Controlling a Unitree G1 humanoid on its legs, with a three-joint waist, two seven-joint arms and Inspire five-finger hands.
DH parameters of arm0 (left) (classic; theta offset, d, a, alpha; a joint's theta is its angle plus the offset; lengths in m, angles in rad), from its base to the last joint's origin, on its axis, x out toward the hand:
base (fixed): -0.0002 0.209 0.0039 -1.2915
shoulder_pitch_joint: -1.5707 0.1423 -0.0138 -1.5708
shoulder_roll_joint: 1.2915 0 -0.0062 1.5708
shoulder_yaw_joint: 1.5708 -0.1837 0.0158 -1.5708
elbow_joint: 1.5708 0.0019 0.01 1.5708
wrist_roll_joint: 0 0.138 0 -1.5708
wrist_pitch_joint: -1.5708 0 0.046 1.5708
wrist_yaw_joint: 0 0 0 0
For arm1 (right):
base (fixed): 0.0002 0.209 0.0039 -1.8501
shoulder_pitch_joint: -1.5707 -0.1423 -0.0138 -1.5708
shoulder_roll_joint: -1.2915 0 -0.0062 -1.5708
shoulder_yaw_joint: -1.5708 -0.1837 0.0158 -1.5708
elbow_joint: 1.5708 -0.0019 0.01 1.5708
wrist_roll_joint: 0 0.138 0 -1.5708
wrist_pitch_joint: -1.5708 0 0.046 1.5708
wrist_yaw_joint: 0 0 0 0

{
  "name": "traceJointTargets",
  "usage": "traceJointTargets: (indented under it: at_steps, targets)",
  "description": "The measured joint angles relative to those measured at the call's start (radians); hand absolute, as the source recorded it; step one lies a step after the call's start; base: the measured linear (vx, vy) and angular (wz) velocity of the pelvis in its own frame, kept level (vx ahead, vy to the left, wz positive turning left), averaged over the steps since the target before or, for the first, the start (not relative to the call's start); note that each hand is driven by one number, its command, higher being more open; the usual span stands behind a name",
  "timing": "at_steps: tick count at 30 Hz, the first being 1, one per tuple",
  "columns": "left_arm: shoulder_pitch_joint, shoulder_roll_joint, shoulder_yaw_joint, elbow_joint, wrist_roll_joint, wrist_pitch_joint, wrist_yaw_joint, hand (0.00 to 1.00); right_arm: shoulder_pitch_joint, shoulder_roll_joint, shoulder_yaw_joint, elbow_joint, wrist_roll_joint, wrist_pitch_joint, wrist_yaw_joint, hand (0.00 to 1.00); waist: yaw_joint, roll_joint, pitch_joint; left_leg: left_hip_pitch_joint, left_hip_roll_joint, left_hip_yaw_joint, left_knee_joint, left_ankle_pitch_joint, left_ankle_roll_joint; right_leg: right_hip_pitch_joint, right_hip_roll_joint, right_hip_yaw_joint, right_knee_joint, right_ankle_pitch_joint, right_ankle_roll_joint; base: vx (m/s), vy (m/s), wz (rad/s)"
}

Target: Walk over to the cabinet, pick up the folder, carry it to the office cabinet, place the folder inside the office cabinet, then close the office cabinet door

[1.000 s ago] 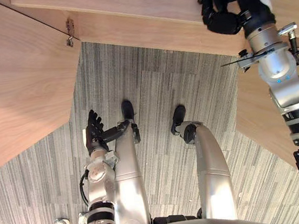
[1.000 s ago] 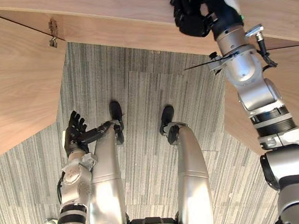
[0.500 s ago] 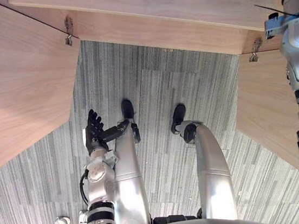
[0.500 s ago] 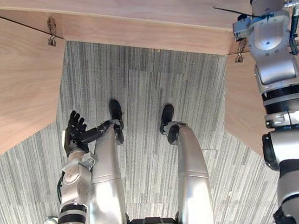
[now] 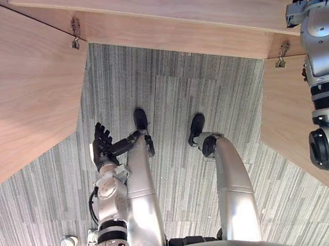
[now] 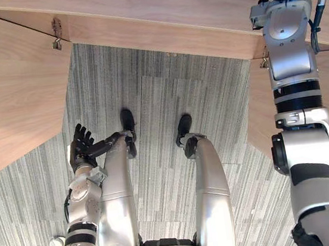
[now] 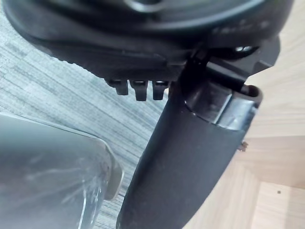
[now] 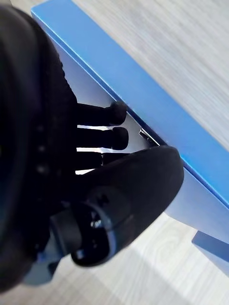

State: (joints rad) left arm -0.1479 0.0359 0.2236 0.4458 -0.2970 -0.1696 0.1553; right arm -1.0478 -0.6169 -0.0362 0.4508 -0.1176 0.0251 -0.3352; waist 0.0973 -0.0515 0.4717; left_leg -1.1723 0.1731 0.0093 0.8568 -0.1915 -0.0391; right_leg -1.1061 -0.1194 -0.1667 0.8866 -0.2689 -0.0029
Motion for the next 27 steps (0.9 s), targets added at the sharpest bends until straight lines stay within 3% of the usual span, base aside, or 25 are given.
traceJointTargets:
  at_steps: [3, 6, 12, 16, 20, 27]
  targets:
    - [0.000, 0.000, 0.000, -0.001, 0.000, 0.004, 0.001, 1.00, 0.020, 0.031, -0.045, -0.036, 0.001, 0.004, -0.019, 0.00, -0.001, 0.000, 0.000, 0.001, 0.000, 0.000, 0.002, 0.000, 0.000, 0.001, 0.000, 0.000, 0.000, 0.000, 0.000, 0.00, 0.000, 0.00]
    - [0.000, -0.001, -0.001, -0.002, 0.000, 0.011, 0.004, 1.00, 0.132, 0.064, -0.074, -0.186, 0.001, 0.005, -0.046, 0.00, -0.001, 0.000, 0.000, 0.011, 0.003, 0.001, 0.006, 0.000, 0.000, 0.012, 0.000, 0.000, 0.003, 0.000, 0.000, 0.00, 0.000, 0.00]
    - [0.001, -0.023, -0.009, -0.002, 0.024, 0.041, 0.010, 1.00, 0.493, 0.310, -0.131, -0.532, 0.002, -0.014, -0.100, 0.00, -0.015, 0.000, -0.002, 0.153, 0.013, 0.023, 0.002, -0.029, 0.002, 0.149, 0.002, 0.005, -0.007, -0.016, 0.012, 0.00, 0.011, -0.03]
    - [0.010, -0.057, -0.010, 0.001, 0.035, 0.063, 0.005, 1.00, 0.681, 0.420, -0.139, -0.660, 0.003, -0.048, -0.106, 0.00, -0.031, 0.002, -0.013, 0.251, 0.019, 0.041, -0.004, -0.057, 0.004, 0.248, 0.003, 0.010, -0.032, -0.018, 0.016, 0.00, 0.044, -0.11]
    - [0.049, -0.078, -0.010, 0.034, 0.049, 0.074, -0.009, 1.00, 0.839, 0.481, -0.111, -0.709, 0.003, -0.080, -0.080, 0.00, -0.048, 0.004, -0.085, 0.354, 0.027, 0.066, -0.035, -0.070, 0.011, 0.349, 0.010, 0.016, -0.086, -0.015, 0.019, 0.08, 0.026, -0.12]
    - [0.178, -0.086, -0.034, 0.149, 0.132, 0.084, -0.033, 1.00, 1.186, 0.559, 0.075, -0.708, 0.000, -0.131, 0.087, 0.00, -0.059, 0.016, -0.252, 0.661, 0.019, 0.124, -0.231, -0.073, 0.006, 0.644, 0.022, 0.024, -0.301, 0.005, 0.041, 0.16, 0.028, -0.07]
